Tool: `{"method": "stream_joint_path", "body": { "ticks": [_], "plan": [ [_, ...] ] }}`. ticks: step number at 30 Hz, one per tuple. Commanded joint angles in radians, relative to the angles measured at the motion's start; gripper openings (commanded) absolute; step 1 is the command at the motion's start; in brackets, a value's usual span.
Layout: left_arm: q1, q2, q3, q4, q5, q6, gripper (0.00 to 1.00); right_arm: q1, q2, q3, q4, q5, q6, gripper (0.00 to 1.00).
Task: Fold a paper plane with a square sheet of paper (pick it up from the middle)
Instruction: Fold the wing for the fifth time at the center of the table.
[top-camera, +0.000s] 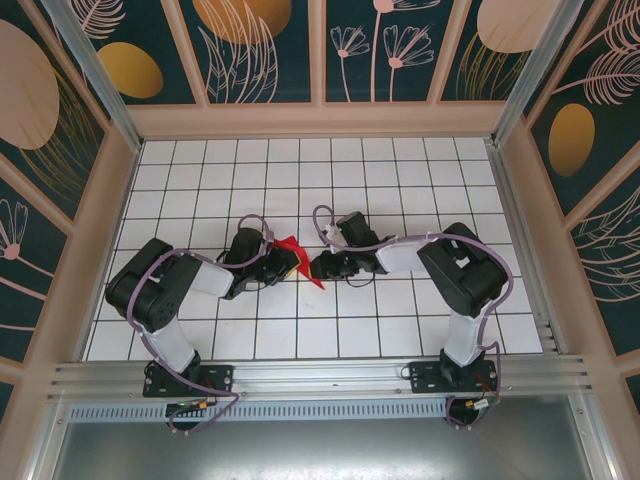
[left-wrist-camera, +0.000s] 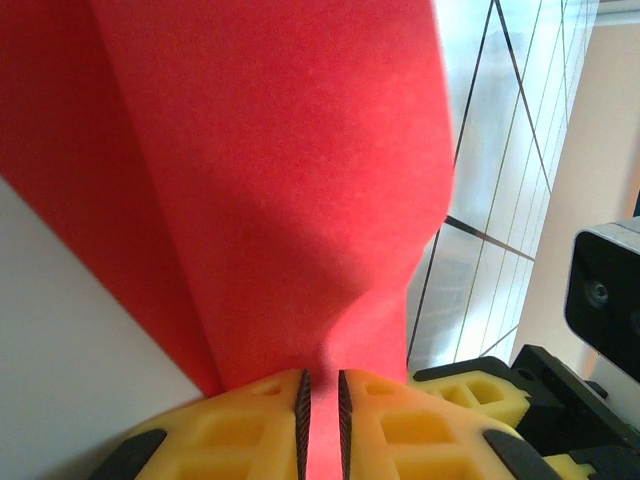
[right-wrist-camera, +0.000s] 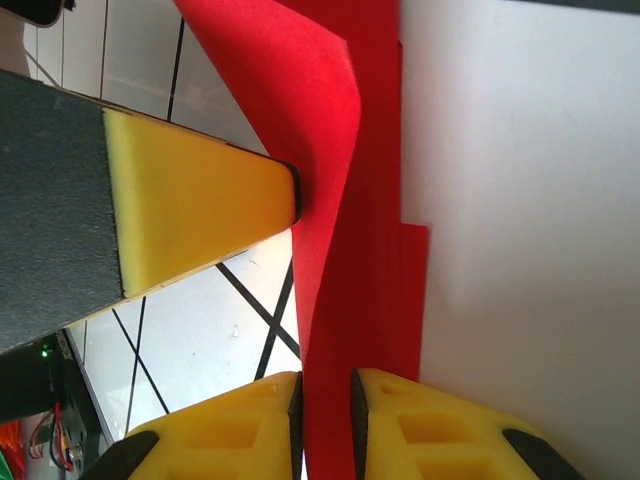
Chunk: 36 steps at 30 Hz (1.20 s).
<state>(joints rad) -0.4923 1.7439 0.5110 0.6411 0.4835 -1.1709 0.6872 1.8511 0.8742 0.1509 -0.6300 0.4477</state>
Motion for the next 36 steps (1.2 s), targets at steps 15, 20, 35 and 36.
{"method": "stream_joint_path", "body": {
  "ticks": [15, 20, 35, 36],
  "plan": [
    [-0.008, 0.022, 0.009, -0.087, -0.034, 0.032, 0.2, 0.043, 0.049, 0.093, -0.142, 0.086, -0.117, 0.23],
    [-0.007, 0.019, 0.012, -0.092, -0.034, 0.034, 0.2, 0.043, 0.06, 0.088, -0.151, 0.095, -0.132, 0.21],
    [-0.007, -0.128, 0.032, -0.035, 0.007, 0.081, 0.25, 0.013, 0.107, 0.035, -0.062, -0.003, -0.073, 0.06],
    [-0.007, -0.132, 0.024, -0.026, 0.009, 0.077, 0.25, 0.011, 0.111, 0.032, -0.059, -0.009, -0.068, 0.06]
  ]
}}
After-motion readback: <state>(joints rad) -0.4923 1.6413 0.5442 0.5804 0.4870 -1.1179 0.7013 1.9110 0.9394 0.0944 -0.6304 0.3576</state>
